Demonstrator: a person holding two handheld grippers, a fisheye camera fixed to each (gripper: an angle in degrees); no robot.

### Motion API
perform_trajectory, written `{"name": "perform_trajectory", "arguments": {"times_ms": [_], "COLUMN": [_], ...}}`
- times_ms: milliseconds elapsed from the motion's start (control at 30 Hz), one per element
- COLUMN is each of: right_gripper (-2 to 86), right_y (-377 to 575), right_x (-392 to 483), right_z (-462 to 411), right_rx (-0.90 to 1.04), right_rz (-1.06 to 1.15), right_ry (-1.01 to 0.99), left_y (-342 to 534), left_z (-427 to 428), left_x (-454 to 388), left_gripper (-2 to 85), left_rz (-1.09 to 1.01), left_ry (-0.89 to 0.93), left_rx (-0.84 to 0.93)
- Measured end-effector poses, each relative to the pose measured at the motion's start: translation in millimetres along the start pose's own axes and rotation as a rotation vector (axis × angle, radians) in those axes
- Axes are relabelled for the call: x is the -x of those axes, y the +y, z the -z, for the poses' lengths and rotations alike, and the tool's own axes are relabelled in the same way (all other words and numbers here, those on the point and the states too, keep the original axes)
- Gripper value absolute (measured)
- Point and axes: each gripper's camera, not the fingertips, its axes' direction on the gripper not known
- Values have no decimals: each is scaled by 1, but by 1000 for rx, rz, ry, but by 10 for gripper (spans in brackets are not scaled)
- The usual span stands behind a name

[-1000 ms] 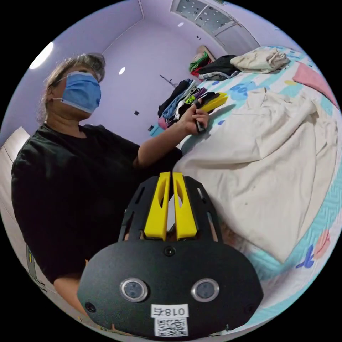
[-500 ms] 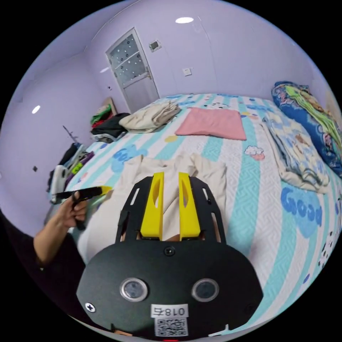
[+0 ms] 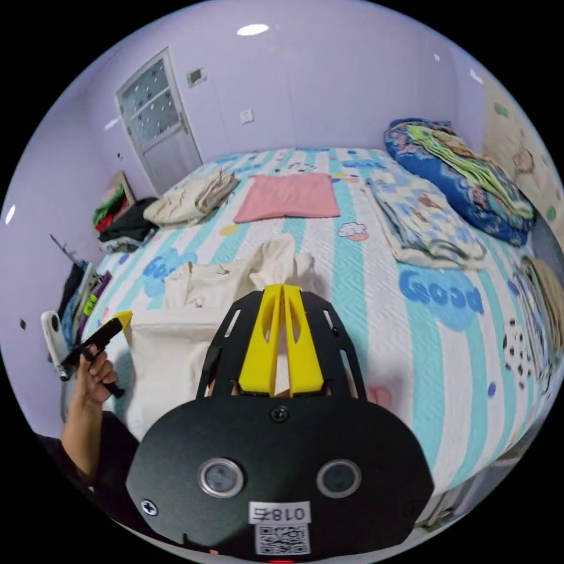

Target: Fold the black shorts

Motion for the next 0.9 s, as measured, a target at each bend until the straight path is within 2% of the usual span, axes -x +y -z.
{"name": "perform_trajectory", "arguments": {"times_ms": [133,233,333,433,533,667,900], "right_gripper": [-9,-9,-9,-9,-9,-9,-8], "right_y": [81,144,205,260,306,345,380], "right_x": [-36,-48,-54,-55,-48,-34,-30], "right_z": [122,206,277,328,352,375,420], "right_rx": [-72,-95,-86,-72,-30,-22,-51], "right_rz": [-140,-162,-153,-143,-124,-88,-8], "right_ry": [-92,-148,-210,-280,-349,-356,-214], "left_y": [-12,-31,-17,19,50,77,80], "left_z": [112,186,269,343,389,414,430], "left_x": [-79,-141,-211,-262,-280,-280,-310], "left_gripper": [-9,-9,-9,-9,-9,-8,-7], "left_rz": [-311,-455,-622,-706,-640,-500,-519], "left_ry": [262,434,485,446,330,269,147], "left_rx": [-233,-219,-155,-79,-28,25,188]}}
